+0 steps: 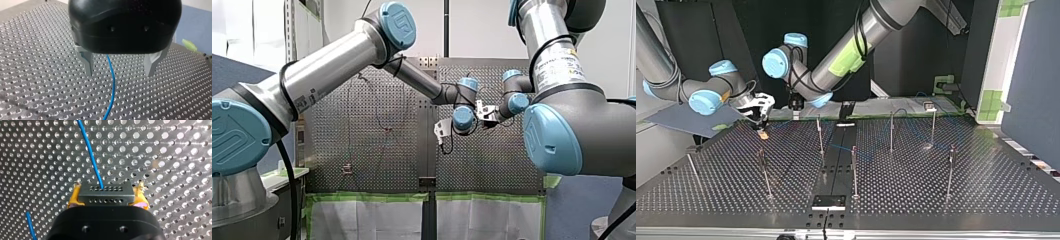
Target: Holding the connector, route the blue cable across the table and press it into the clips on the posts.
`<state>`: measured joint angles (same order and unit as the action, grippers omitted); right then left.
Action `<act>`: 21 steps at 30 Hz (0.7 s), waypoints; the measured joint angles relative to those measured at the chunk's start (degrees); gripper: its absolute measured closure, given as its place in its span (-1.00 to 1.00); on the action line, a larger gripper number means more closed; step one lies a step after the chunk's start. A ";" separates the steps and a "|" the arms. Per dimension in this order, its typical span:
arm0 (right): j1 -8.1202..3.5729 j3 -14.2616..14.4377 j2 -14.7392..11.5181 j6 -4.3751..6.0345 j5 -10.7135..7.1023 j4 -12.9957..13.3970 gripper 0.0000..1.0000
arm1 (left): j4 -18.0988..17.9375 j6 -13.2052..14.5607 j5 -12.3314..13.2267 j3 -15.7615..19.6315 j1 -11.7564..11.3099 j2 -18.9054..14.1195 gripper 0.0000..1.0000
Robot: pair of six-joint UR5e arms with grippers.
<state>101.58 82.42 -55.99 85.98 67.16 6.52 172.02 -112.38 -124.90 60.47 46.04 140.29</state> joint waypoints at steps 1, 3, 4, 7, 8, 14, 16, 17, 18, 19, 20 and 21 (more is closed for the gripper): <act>0.02 0.00 -0.01 0.00 0.00 0.00 1.00 | -0.43 0.21 0.27 0.46 -0.02 -0.10 -1.00; 0.05 0.01 -0.02 0.00 0.00 0.00 1.00 | -1.50 0.78 0.99 1.51 -0.07 -0.24 -1.00; 0.06 0.02 -0.02 0.00 0.00 0.00 1.00 | -1.94 0.96 1.21 1.95 -0.10 -0.28 -1.00; 0.08 0.00 -0.03 0.00 0.00 0.00 1.00 | -3.56 1.34 1.62 3.16 -0.27 -0.31 -1.00; 0.09 0.00 -0.02 0.00 0.00 0.00 1.00 | -4.14 1.51 1.67 3.39 -0.33 -0.30 -1.00; 0.13 0.01 -0.02 0.00 0.00 -0.06 1.00 | -6.93 2.07 1.65 3.67 -1.13 -0.26 -1.00; 0.14 0.02 -0.03 0.00 0.00 -0.04 1.00 | -7.45 2.31 1.52 3.51 -1.44 -0.26 -1.00; 0.14 0.02 -0.03 0.00 0.00 -0.04 1.00 | -7.71 2.52 1.44 3.36 -1.65 -0.25 -1.00; 0.15 0.01 -0.03 0.00 0.00 -0.05 1.00 | -7.85 2.68 1.43 3.25 -1.79 -0.21 -1.00; 0.15 0.01 -0.04 -0.01 0.00 -0.06 1.00 | -7.97 2.81 1.44 3.11 -1.92 -0.14 -1.00; 0.15 0.01 -0.04 -0.02 0.00 -0.06 1.00 | -8.05 2.93 1.49 2.91 -2.06 0.01 -1.00; 0.16 0.00 -0.04 -0.02 0.00 -0.07 1.00 | -8.04 3.00 1.54 2.73 -2.16 0.18 -1.00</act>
<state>101.73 82.42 -56.02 85.96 67.16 6.44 163.98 -109.38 -123.37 63.20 43.88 140.47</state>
